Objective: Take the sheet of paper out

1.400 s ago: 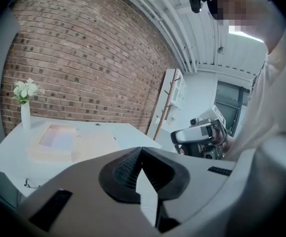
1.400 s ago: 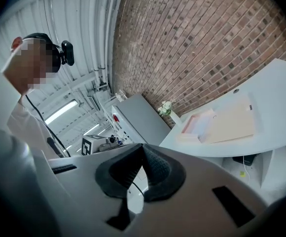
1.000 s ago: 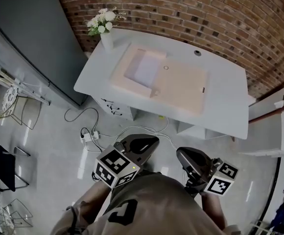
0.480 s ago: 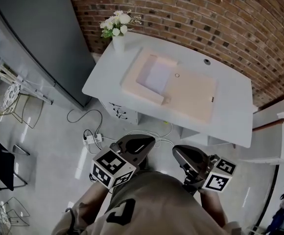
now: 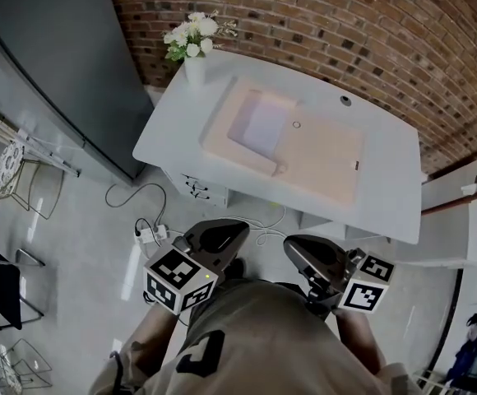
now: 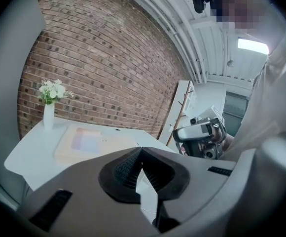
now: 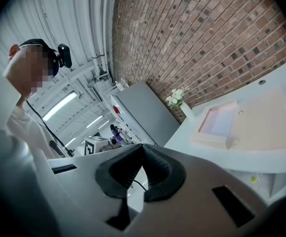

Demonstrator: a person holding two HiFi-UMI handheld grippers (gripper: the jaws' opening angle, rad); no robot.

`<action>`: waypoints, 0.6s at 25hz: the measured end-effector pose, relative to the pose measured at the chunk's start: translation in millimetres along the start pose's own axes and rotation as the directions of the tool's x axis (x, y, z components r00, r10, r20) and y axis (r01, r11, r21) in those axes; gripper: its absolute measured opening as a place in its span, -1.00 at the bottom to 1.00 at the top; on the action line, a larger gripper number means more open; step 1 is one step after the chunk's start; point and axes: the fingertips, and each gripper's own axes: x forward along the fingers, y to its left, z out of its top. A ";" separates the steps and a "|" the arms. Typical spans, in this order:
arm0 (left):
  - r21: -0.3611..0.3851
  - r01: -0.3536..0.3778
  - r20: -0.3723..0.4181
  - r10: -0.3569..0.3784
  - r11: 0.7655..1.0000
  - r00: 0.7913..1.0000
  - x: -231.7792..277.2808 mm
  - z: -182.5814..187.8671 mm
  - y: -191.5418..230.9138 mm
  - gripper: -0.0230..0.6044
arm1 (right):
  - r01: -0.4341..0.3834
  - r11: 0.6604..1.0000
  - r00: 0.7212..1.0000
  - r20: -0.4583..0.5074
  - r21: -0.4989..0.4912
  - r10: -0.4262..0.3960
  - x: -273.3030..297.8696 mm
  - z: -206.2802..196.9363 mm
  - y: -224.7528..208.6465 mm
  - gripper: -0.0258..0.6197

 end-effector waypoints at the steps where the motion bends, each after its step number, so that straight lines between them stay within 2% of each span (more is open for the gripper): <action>1: 0.000 0.003 -0.001 -0.003 1.000 1.000 1.6 0.0 1.1 -0.88 | 0.005 1.000 1.000 0.001 0.002 -0.005 -0.2 0.5 -1.3 -0.84; 9: -0.001 0.022 -0.034 -0.022 1.000 0.999 16.7 0.9 -0.2 -0.88 | 0.017 0.999 1.000 0.008 0.046 -0.018 -6.3 1.9 -12.6 -0.84; 15: 0.006 -0.012 -0.044 0.012 1.000 0.999 32.7 8.3 5.7 -0.88 | -0.009 0.996 1.000 0.021 0.093 0.007 -10.3 12.3 -33.5 -0.84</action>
